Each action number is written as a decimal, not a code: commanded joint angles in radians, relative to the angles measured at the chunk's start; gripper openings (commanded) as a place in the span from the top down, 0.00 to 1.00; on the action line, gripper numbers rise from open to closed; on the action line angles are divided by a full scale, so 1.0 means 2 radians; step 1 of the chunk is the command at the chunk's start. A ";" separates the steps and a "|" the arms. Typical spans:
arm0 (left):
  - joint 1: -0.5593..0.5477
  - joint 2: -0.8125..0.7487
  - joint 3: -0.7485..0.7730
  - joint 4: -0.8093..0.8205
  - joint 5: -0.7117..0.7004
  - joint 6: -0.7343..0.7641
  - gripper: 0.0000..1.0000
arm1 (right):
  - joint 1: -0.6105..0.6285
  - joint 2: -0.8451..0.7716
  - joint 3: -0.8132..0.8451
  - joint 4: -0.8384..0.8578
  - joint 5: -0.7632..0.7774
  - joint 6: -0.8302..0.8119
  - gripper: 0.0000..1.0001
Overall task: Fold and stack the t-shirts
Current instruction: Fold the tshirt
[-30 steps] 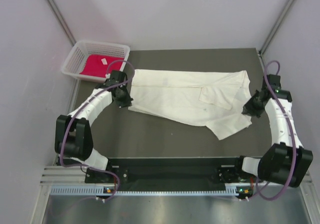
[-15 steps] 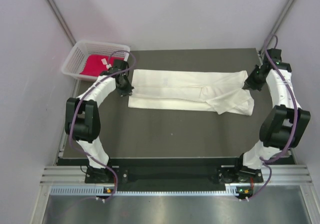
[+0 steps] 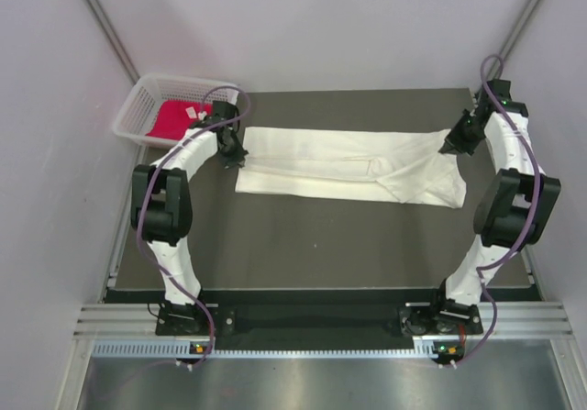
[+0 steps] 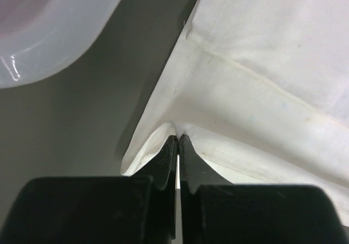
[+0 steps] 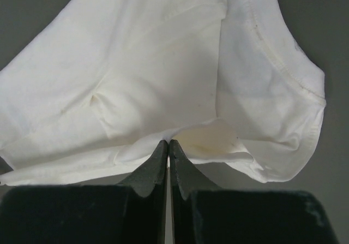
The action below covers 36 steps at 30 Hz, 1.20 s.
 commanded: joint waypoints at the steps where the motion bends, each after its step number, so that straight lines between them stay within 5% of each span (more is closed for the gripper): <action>1: 0.007 0.003 0.027 -0.001 -0.021 -0.001 1.00 | 0.004 0.011 0.037 0.013 -0.012 0.002 1.00; 30: 0.017 0.075 0.088 0.002 -0.004 -0.007 1.00 | 0.004 0.130 0.138 0.012 -0.038 0.003 0.99; 36: 0.016 0.064 0.079 0.001 -0.021 0.005 0.73 | -0.001 0.167 0.145 0.034 -0.066 -0.008 0.92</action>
